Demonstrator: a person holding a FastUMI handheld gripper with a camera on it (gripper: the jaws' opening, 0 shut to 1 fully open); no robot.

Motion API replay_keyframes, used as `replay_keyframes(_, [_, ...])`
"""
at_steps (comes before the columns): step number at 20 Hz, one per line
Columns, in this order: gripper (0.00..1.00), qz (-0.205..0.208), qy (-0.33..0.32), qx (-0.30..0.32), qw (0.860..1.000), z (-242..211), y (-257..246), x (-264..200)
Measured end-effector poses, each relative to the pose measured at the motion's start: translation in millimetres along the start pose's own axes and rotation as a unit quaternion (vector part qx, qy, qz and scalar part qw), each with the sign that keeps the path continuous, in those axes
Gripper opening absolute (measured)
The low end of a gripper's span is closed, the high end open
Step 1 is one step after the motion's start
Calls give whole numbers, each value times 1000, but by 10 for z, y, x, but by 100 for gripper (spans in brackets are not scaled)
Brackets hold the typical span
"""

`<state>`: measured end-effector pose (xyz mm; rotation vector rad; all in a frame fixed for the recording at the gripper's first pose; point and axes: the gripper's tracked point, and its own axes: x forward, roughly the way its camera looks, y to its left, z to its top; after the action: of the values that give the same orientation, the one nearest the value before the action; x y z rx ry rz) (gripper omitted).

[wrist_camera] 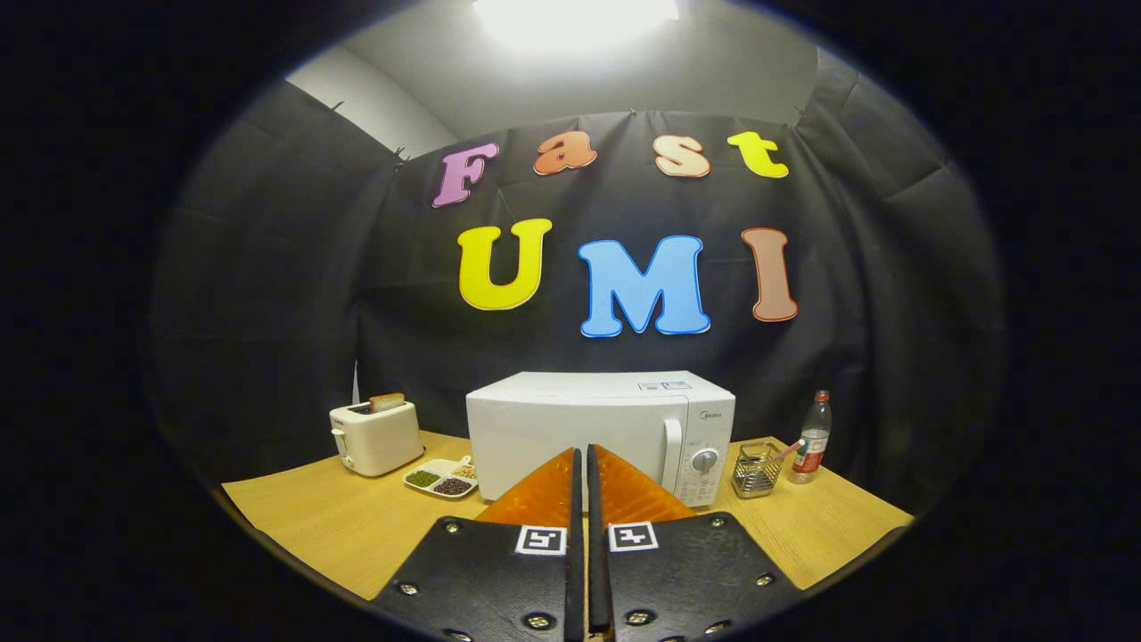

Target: Open the microwave, put the food inside, and close the microwave door.

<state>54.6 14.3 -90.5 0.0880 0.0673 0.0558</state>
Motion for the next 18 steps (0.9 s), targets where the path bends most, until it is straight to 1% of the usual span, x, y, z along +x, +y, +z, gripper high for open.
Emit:
replay_keyframes(3, [3,-3,-25,11,1000,316,-109,-237])
replay_keyframes(7, [3,-33,-42,-22,998,539,-356,-563])
replay_keyframes(9, [3,-37,-47,-29,998,625,-422,-714])
replay_keyframes(12, [3,-35,-55,-19,998,725,-510,-814])
replay_keyframes(16, [7,-53,-56,1,997,777,-607,-818])
replay_keyframes(18, [59,-71,-44,4,997,746,-619,-724])
